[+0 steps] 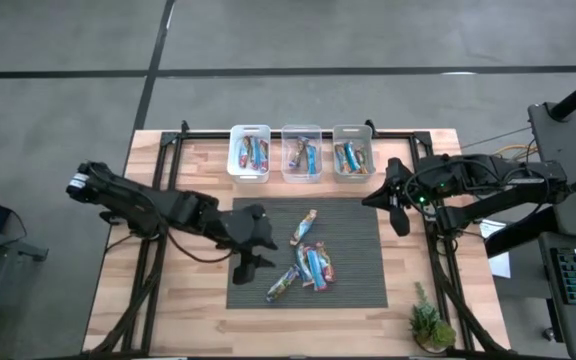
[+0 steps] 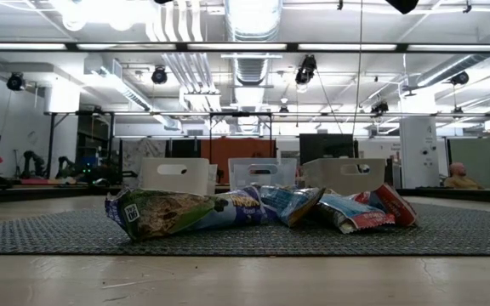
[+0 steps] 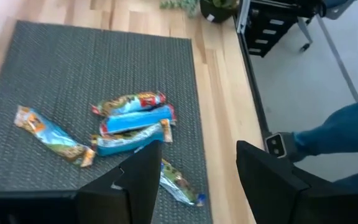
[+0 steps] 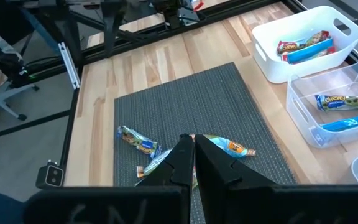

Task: Pick and place Granola Bars by type
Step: Put the blue granola bar into the transparent bin

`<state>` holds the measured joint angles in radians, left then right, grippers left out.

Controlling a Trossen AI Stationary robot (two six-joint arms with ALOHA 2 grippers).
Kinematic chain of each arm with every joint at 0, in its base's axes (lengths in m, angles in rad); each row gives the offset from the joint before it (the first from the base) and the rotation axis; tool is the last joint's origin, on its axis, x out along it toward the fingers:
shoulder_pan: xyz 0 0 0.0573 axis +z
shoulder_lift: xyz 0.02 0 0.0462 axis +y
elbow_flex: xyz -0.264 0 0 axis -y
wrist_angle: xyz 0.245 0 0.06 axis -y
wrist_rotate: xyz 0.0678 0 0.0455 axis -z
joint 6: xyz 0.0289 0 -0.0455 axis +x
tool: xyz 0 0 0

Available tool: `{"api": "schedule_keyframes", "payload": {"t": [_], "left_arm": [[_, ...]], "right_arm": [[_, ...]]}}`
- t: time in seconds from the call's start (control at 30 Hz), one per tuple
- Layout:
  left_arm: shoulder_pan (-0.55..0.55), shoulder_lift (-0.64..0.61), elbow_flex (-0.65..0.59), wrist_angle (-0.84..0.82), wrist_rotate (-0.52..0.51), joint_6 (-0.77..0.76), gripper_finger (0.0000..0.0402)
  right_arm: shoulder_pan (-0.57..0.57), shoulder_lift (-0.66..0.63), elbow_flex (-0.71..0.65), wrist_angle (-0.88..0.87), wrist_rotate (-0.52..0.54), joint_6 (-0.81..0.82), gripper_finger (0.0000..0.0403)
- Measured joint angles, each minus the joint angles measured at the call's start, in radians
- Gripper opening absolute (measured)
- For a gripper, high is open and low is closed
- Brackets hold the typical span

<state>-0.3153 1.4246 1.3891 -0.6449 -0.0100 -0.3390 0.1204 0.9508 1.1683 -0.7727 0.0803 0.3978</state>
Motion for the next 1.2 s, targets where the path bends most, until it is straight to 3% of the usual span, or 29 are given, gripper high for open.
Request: {"api": "schedule_keyframes", "payload": {"t": [0.7,1.2], "left_arm": [[-0.106,0.086,-0.002,-0.072,0.065,-0.304,0.0190],[-0.115,0.247,-0.002,-0.116,0.061,-0.384,0.0190]], "right_arm": [[0.000,0.000,0.000,0.000,0.002,0.003,0.0008],[-0.001,0.000,0.000,-0.001,0.081,0.074,0.0008]]}}
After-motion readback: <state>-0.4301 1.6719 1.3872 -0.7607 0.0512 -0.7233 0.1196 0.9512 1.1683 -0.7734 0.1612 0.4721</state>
